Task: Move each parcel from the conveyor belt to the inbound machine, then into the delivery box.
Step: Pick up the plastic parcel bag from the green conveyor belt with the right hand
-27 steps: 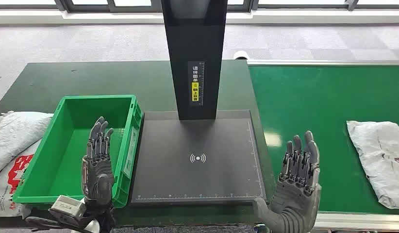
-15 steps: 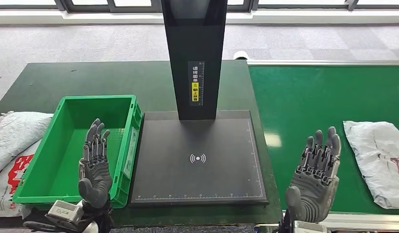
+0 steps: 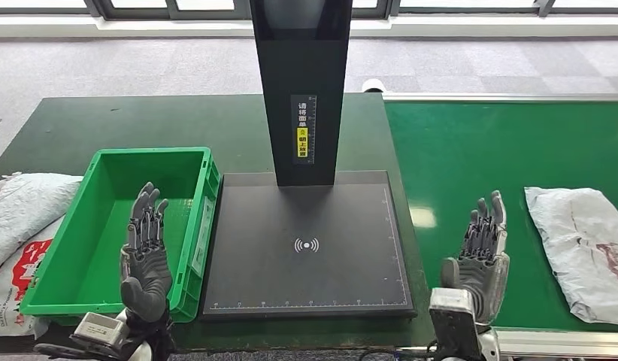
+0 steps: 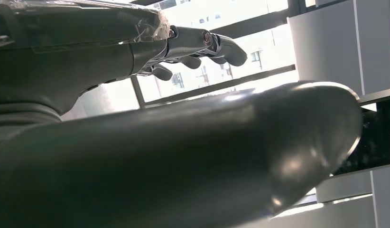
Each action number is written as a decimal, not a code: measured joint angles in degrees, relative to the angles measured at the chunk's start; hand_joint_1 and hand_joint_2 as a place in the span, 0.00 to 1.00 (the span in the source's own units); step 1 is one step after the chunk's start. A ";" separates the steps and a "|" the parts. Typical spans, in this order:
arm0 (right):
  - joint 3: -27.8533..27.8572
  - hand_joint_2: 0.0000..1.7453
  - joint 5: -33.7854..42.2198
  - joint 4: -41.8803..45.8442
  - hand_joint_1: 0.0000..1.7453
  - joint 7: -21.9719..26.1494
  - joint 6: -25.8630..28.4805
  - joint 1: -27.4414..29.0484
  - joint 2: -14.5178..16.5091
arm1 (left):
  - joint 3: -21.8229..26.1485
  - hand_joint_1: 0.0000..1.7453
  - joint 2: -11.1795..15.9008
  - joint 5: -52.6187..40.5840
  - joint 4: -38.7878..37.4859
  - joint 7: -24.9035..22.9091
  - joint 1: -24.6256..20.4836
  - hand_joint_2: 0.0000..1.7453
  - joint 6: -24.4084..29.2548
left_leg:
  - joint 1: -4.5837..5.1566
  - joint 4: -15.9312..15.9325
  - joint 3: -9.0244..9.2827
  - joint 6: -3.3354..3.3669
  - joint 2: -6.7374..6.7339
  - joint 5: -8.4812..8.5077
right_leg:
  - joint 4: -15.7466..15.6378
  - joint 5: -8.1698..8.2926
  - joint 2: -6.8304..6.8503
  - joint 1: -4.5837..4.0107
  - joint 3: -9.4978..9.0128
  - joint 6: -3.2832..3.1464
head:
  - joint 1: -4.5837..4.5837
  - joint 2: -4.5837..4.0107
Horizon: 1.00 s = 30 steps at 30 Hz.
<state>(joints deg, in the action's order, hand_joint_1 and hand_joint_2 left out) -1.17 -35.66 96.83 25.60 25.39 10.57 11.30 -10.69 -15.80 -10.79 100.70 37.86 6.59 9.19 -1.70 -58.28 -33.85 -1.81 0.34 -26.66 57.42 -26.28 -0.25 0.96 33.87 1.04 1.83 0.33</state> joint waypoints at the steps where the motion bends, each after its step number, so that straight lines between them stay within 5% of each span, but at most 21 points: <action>1: 1.71 1.00 -2.69 -1.57 0.00 -1.90 -0.15 -0.86 -0.38 | 0.00 0.00 0.00 0.01 -0.08 -0.10 -0.05 0.00 0.19 | 0.00 0.00 0.00 0.00 0.00 0.00 | 0.00 0.01 0.00 0.00 -0.01 0.01 | -0.01 0.00; 6: 11.16 1.00 -17.16 -12.52 0.00 -10.46 -2.15 -7.20 -4.65 | 0.00 0.00 0.01 0.54 -0.56 -0.91 -0.13 0.00 0.80 | 0.04 -0.04 0.00 0.04 0.02 0.02 | -0.03 0.08 0.01 0.04 -0.05 0.09 | -0.01 -0.01; 10: 17.42 1.00 -23.58 -25.28 0.00 -15.05 -1.49 -13.55 -10.89 | 0.00 0.00 0.01 1.19 -1.99 -0.87 -0.96 0.00 0.09 | 0.09 -0.10 0.03 0.09 0.10 0.03 | -0.06 0.13 0.05 0.08 -0.06 0.16 | 0.00 -0.01; 16: 25.51 1.00 -26.02 -41.92 0.00 -13.90 -1.41 -18.26 -21.65 | 0.00 0.00 0.00 2.00 -5.51 -0.39 -3.40 0.00 -1.24 | 0.16 -0.12 -0.03 0.16 0.35 0.01 | -0.05 0.13 0.20 0.15 -0.12 0.22 | -0.02 0.00; 23: 27.90 1.00 -26.27 -48.99 0.00 -13.75 -1.33 -19.62 -25.53 | 0.00 0.00 -0.07 2.11 -7.29 -0.29 -4.38 0.00 -1.38 | 0.15 -0.06 -0.01 0.18 0.21 -0.04 | -0.03 0.08 0.03 0.14 -0.01 0.21 | -0.02 -0.01; 30: 29.39 1.00 -29.34 -55.02 0.00 -18.97 -2.39 -20.15 -29.95 | -0.04 0.00 -0.11 2.07 -9.01 -0.29 -5.87 0.00 -3.55 | 0.21 -0.08 -0.03 0.20 0.28 -0.03 | -0.04 0.07 0.14 0.20 -0.07 0.23 | -0.02 -0.01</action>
<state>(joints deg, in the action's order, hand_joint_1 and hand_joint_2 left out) 28.21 -65.01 41.81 6.63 23.00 -9.58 -18.65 -10.73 -15.91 -8.72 91.69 37.57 0.71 5.64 -1.49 -58.36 -33.88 -1.61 0.62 -26.70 57.38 -26.21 -0.11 1.16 33.80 1.27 1.81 0.33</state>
